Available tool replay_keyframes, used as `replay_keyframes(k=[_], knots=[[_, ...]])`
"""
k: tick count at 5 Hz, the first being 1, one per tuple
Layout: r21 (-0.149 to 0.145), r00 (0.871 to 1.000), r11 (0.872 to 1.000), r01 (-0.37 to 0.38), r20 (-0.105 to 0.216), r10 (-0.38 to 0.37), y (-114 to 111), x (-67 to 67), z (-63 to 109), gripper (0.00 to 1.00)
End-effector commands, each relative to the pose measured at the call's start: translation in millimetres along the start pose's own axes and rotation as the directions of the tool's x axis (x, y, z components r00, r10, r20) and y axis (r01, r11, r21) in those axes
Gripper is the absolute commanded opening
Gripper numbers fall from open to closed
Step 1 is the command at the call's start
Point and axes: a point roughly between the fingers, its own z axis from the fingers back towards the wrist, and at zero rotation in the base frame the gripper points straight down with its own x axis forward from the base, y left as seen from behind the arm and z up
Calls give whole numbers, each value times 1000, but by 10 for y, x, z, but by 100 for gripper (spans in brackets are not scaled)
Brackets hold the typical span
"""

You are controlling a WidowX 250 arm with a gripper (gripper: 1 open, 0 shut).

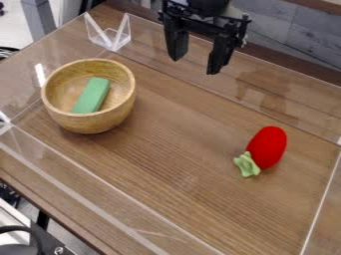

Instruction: Remove the green stick from the brown bowl and put it on the table

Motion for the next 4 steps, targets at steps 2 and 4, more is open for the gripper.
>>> replay_keyframes(k=[2, 4], knots=[[-2, 998, 998, -67, -15, 67, 305, -154, -104, 100], [-5, 992, 992, -125, 36, 125, 967, -404, -143, 100]])
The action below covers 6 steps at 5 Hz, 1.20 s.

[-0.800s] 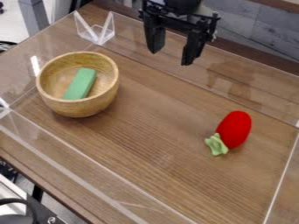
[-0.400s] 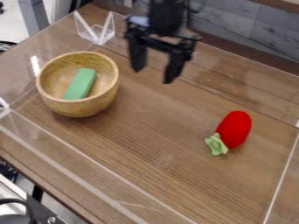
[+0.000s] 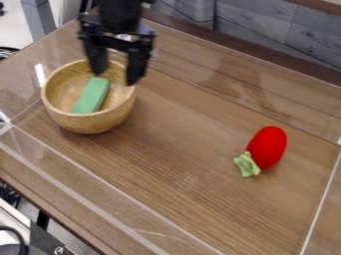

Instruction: Remove the green stick from the brown bowl and put it on the table

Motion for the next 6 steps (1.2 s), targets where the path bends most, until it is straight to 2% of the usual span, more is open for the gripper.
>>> replay_keyframes(k=[1, 2, 4, 6], knots=[[8, 997, 999, -33, 73, 32, 236, 15, 89, 100], [3, 993, 996, -89, 81, 88, 355, 50, -6, 100], [-4, 988, 992, -129, 83, 129, 418, 143, -208, 100], [-3, 983, 986, -166, 82, 165, 521, 257, -324, 100]])
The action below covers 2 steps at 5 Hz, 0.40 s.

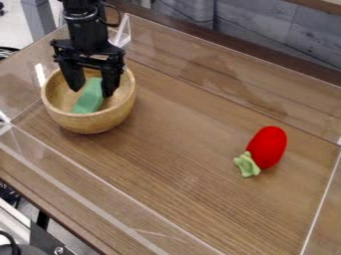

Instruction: Remove the green stick from the brown bowl and put it on the table

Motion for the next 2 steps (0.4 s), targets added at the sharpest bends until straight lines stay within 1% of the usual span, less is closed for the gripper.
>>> replay_keyframes(k=[1, 2], knots=[[18, 998, 999, -32, 53, 31, 107, 142, 100, 100], [20, 998, 999, -43, 51, 42, 132, 190, 66, 100]])
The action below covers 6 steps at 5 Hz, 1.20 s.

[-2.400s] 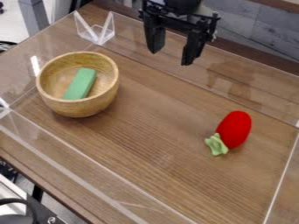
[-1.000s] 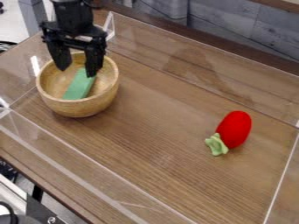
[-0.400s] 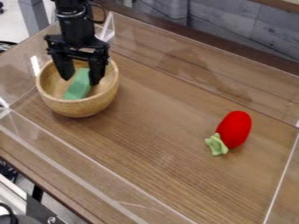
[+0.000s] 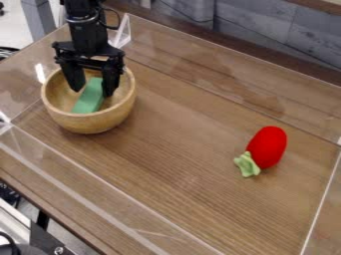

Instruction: Remove the green stick from the brown bowl and put it on the table

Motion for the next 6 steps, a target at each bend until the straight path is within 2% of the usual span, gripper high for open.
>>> replay_keyframes(k=[1, 6], knots=[[12, 998, 999, -30, 51, 29, 89, 114, 135, 100], [-4, 998, 999, -54, 19, 54, 104, 218, 74, 100]])
